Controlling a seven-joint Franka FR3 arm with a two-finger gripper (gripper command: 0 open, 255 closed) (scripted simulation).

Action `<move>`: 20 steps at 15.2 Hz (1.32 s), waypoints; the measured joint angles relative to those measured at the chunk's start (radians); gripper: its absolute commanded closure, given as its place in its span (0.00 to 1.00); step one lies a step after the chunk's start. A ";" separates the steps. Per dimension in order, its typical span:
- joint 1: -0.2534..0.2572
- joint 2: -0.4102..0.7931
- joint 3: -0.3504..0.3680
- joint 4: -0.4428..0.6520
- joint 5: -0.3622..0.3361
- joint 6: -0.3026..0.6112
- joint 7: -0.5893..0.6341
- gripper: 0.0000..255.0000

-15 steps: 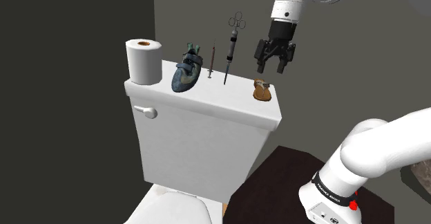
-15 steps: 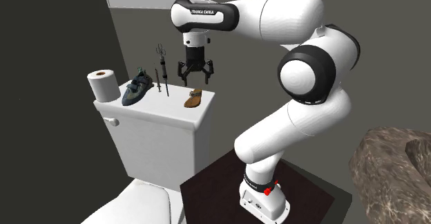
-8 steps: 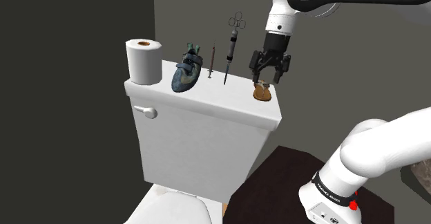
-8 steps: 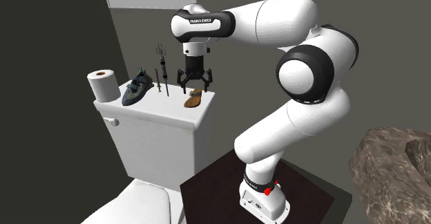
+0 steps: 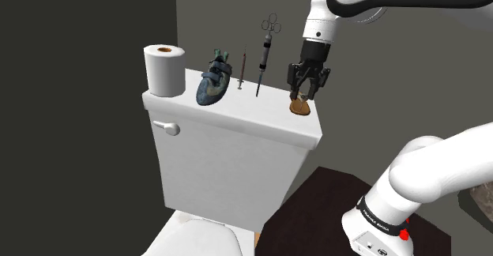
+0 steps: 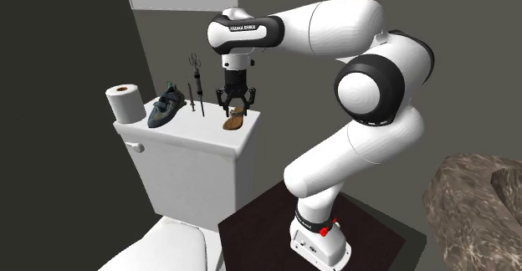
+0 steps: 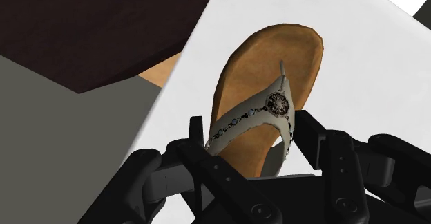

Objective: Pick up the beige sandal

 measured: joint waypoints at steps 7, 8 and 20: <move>-0.001 0.001 -0.003 0.028 -0.002 -0.028 0.003 1.00; -0.001 0.004 -0.003 0.043 -0.003 -0.040 0.006 1.00; -0.003 0.034 -0.014 0.220 -0.011 -0.186 0.027 1.00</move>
